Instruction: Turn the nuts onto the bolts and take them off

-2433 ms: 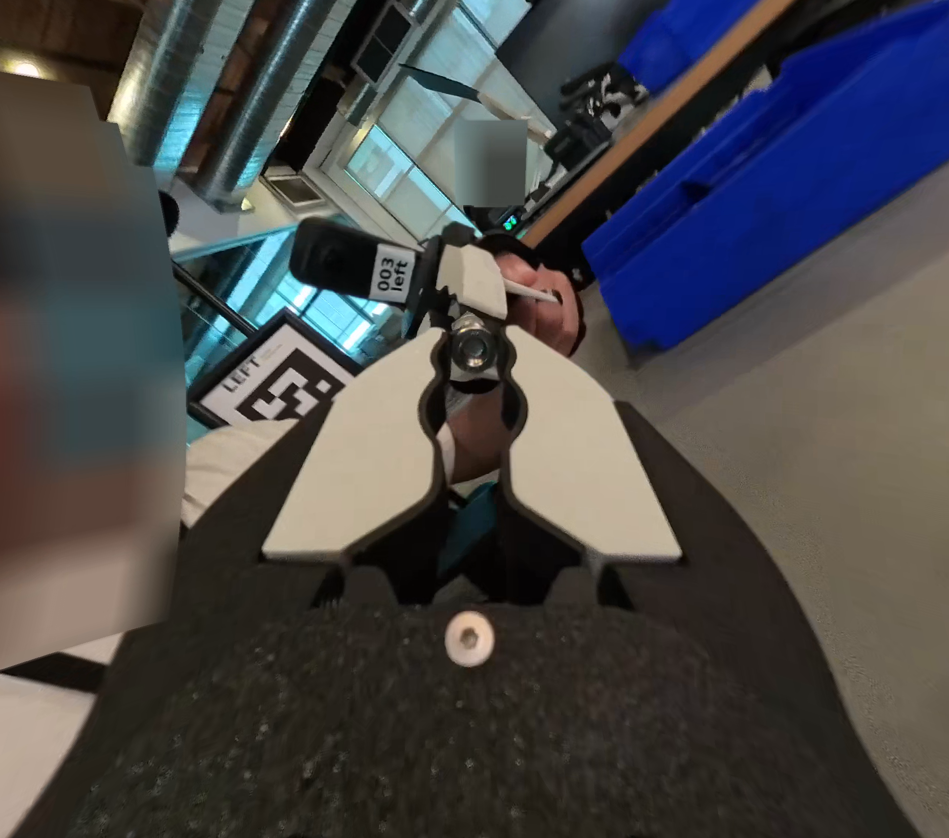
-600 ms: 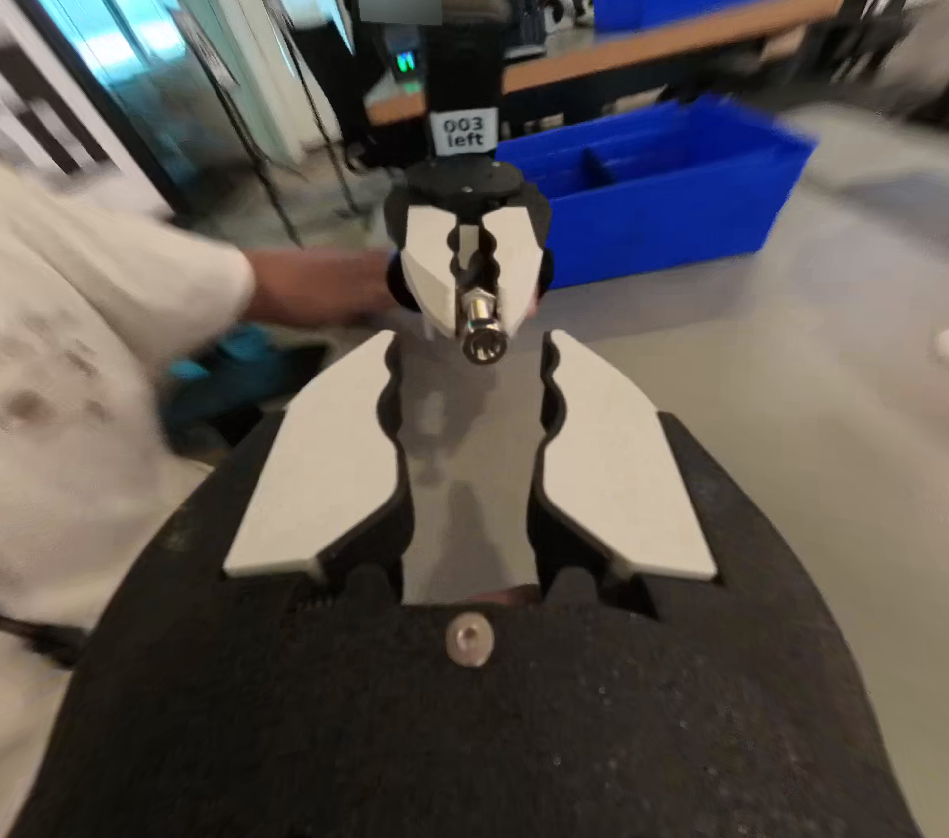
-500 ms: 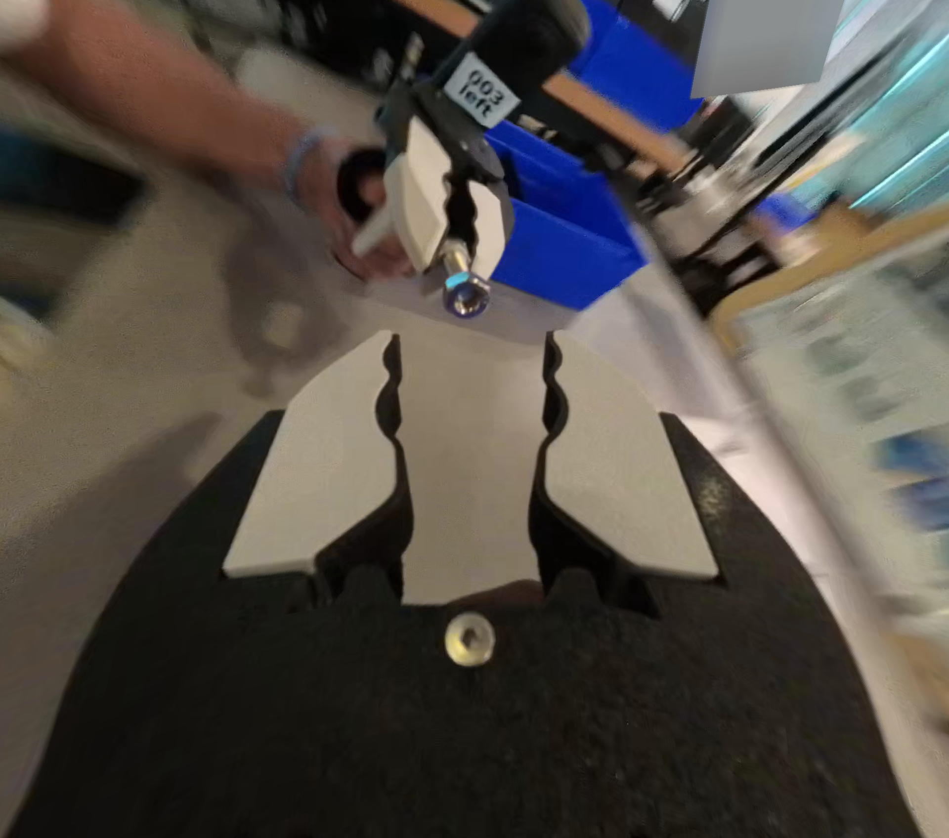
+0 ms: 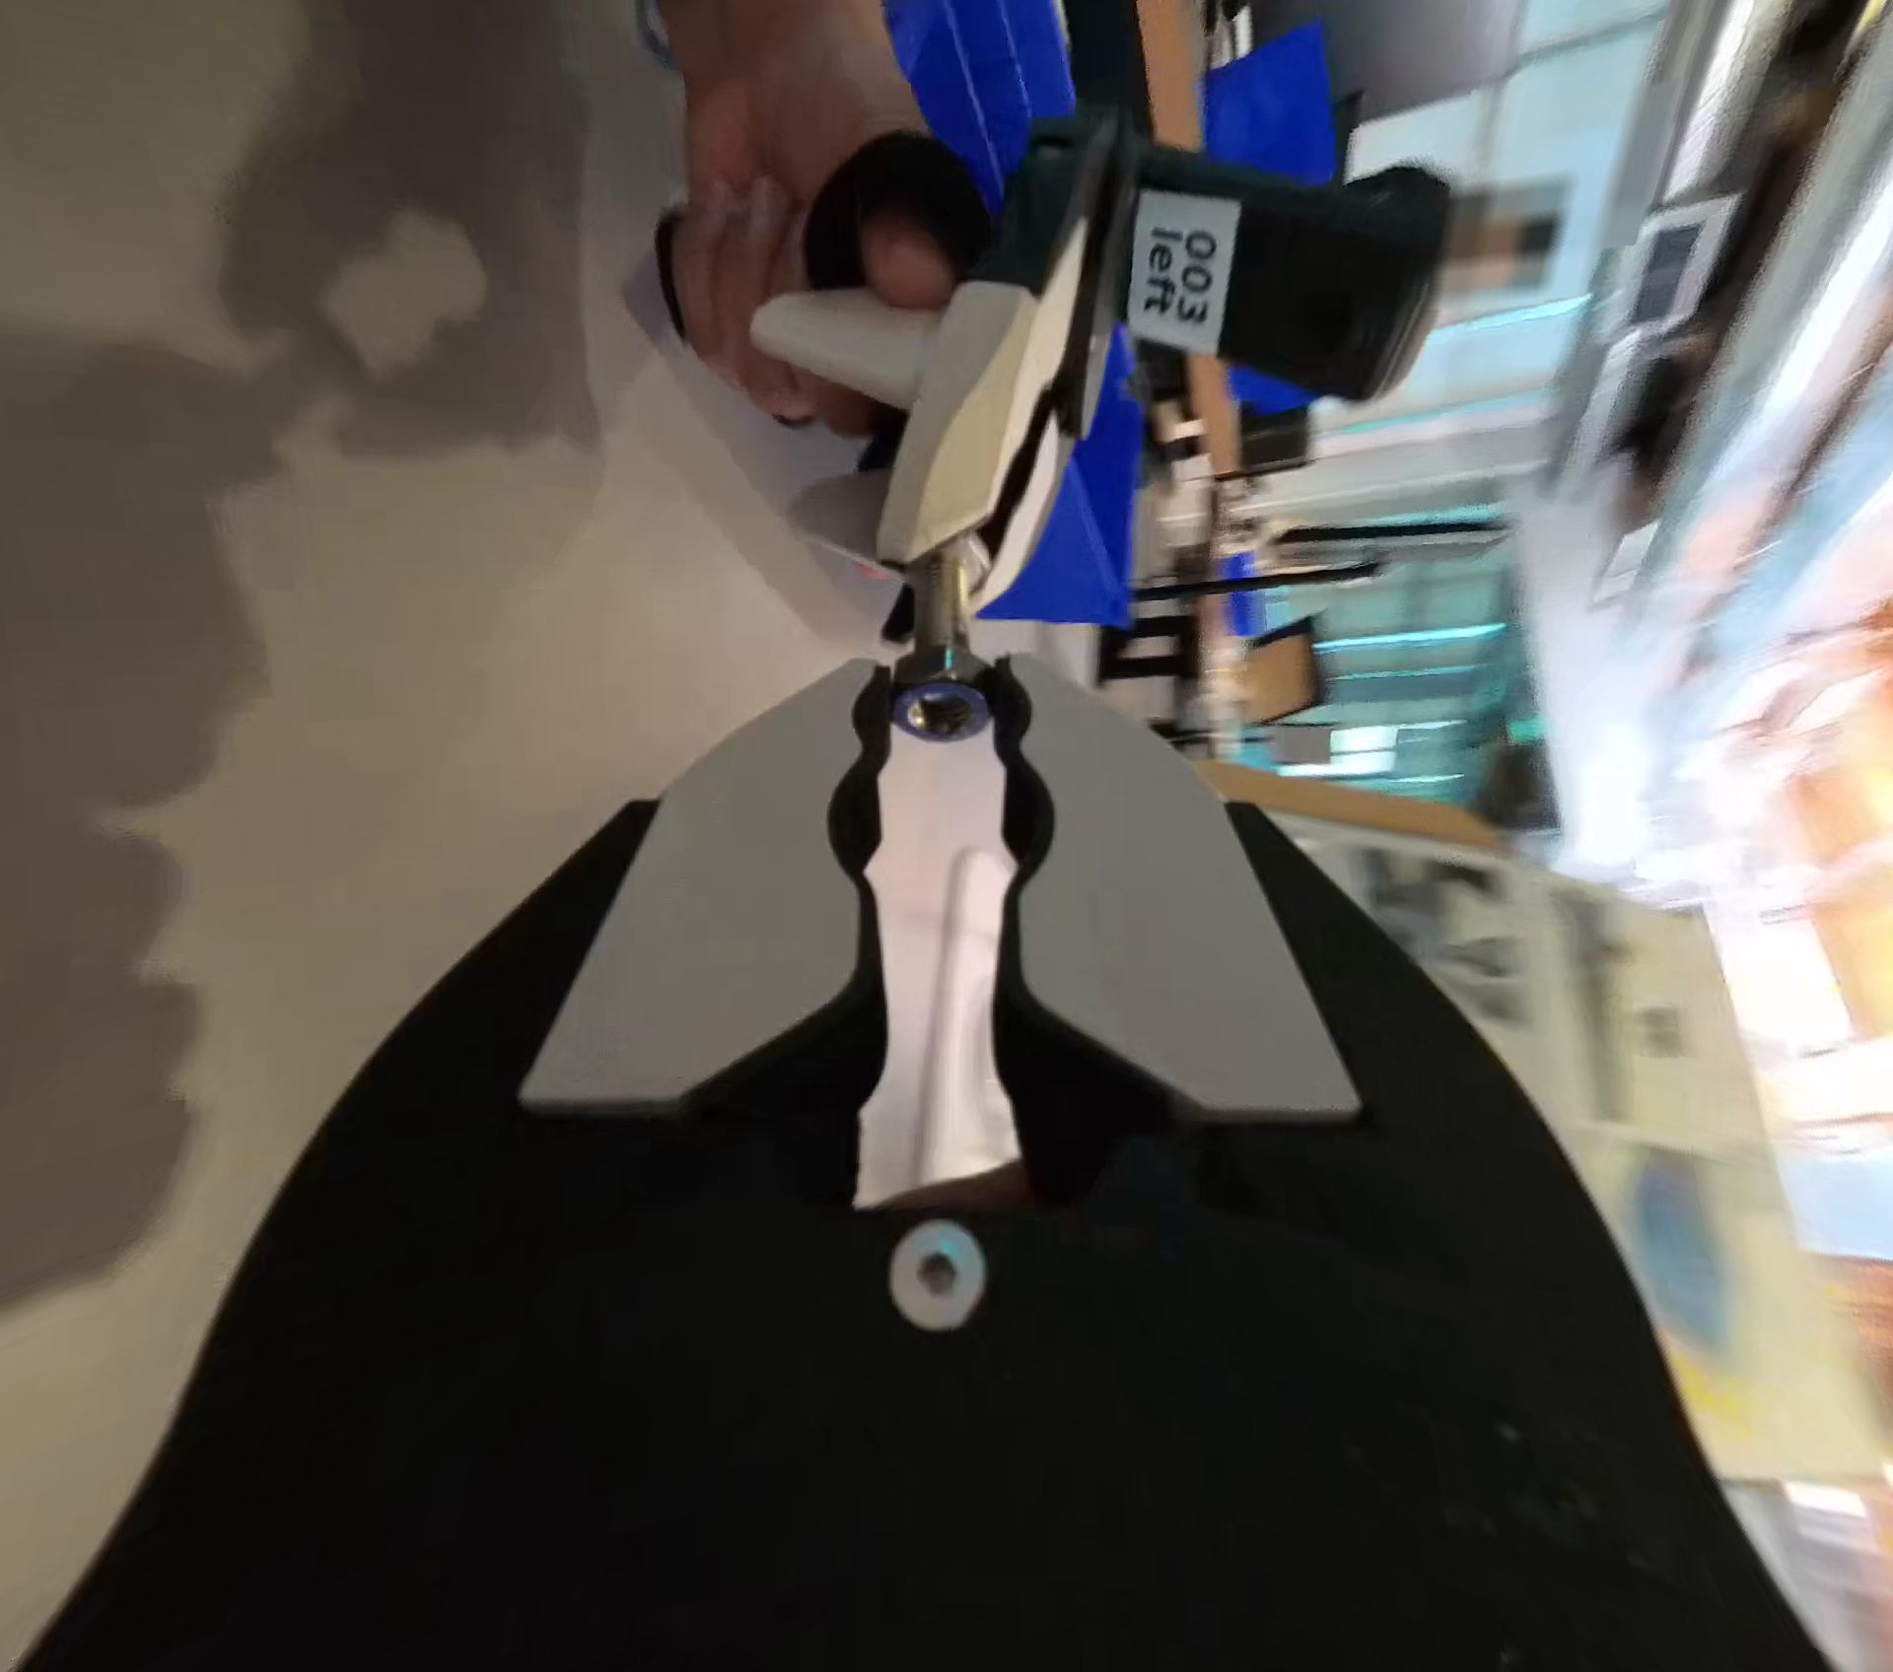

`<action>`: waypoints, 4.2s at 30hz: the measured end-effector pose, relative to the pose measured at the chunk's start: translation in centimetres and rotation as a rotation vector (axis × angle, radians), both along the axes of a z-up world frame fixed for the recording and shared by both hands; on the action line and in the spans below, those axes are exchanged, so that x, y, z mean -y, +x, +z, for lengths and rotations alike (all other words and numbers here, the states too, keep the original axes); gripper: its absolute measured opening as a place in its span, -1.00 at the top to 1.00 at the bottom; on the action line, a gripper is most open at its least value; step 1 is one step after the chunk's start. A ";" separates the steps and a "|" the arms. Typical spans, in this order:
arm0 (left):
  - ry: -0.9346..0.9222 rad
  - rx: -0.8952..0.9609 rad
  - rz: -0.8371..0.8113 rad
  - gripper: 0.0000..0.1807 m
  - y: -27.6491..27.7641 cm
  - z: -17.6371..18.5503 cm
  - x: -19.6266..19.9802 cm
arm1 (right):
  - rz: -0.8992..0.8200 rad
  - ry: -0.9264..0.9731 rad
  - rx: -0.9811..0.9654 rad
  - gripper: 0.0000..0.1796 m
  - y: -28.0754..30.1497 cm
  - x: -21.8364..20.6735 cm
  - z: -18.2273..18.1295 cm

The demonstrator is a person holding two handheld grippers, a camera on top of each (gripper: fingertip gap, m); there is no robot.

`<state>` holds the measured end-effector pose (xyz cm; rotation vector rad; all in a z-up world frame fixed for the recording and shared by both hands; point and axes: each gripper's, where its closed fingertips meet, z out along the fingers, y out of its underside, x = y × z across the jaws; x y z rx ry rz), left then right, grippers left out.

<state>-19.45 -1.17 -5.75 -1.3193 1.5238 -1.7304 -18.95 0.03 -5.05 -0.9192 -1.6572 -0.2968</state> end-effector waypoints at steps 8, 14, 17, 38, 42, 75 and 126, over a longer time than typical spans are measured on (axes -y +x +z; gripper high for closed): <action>0.193 -0.012 0.106 0.81 0.3 -0.5 -0.7 | -0.068 -1.244 -0.589 0.80 -0.3 0.4 -0.8; 0.233 -0.018 0.140 0.81 0.3 -0.5 -1.1 | -0.071 -1.839 -0.883 0.80 -0.4 0.4 -0.4; 0.166 0.009 0.114 0.81 0.1 0.2 -1.0 | 0.026 -1.594 -0.868 0.48 -0.4 0.8 0.5; 0.076 0.002 0.000 0.81 -0.2 -0.2 0.4 | -0.082 -0.363 -0.190 0.79 0.0 0.7 -0.4; 0.167 0.002 0.051 0.81 0.1 -0.4 0.1 | -0.090 -1.110 -0.570 0.79 -0.1 1.2 -0.7; 0.104 0.041 0.005 0.81 -0.5 0.5 0.5 | -0.083 -0.635 -0.396 0.79 -0.4 1.4 0.3; 0.123 0.018 0.094 0.81 -0.5 0.4 -1.2 | -0.161 -0.666 -0.536 0.35 1.2 -0.4 -3.1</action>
